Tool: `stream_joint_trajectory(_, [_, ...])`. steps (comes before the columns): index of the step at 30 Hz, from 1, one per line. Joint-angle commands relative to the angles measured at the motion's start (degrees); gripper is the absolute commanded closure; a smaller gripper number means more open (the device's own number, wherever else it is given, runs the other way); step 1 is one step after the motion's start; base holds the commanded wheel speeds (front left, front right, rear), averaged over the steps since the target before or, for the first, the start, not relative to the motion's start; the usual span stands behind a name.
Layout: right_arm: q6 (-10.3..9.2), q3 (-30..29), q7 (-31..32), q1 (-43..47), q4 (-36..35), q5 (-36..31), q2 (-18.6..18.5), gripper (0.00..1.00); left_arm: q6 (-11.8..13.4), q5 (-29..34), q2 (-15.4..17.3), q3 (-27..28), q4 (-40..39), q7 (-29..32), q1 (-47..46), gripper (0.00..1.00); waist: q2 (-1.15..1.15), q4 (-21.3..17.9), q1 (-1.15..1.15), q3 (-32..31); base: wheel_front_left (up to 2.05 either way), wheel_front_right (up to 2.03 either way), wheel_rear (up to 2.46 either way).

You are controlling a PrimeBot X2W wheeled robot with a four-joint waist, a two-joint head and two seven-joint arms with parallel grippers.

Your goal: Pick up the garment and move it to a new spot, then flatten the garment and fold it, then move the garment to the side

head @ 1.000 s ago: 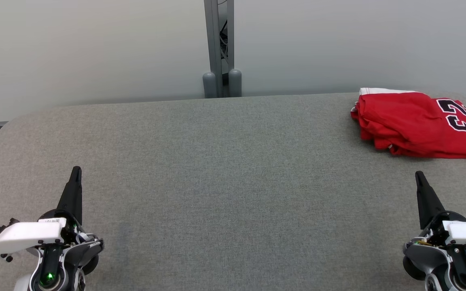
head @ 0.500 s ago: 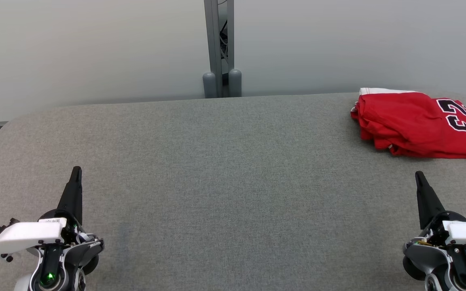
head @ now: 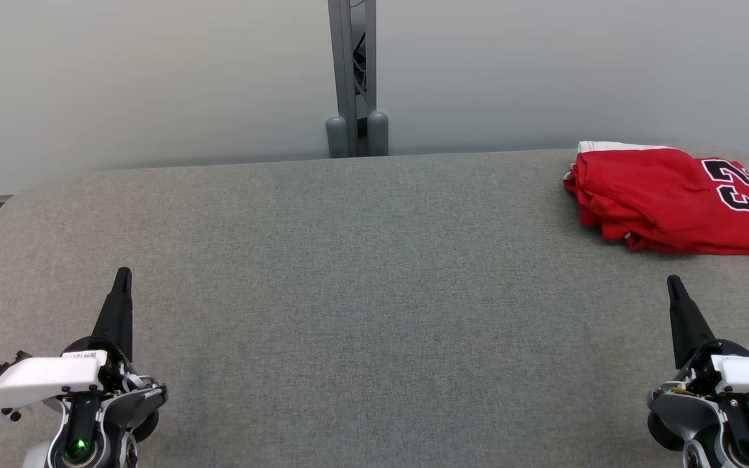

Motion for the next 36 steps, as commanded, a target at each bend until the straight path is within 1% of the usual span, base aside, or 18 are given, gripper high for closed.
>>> stream_joint_trajectory(1, [0.0, -0.2, 0.2, -0.4, 0.1, -0.3, -0.2, 1.0, -0.3, 0.3, 0.3, 0.3, 0.0, 0.1, -1.1, 1.0, 0.0, 0.0, 0.0, 0.0, 0.0, 0.0, 0.0])
stream_joint_trajectory(36, [0.01, -0.3, 0.4, -0.4, 0.1, -0.4, -0.1, 1.0, -0.3, 0.6, 0.0, 0.6, 0.0, 0.4, -1.2, 1.0, 0.0, 0.0, 0.0, 0.0, 0.0, 0.0, 0.0])
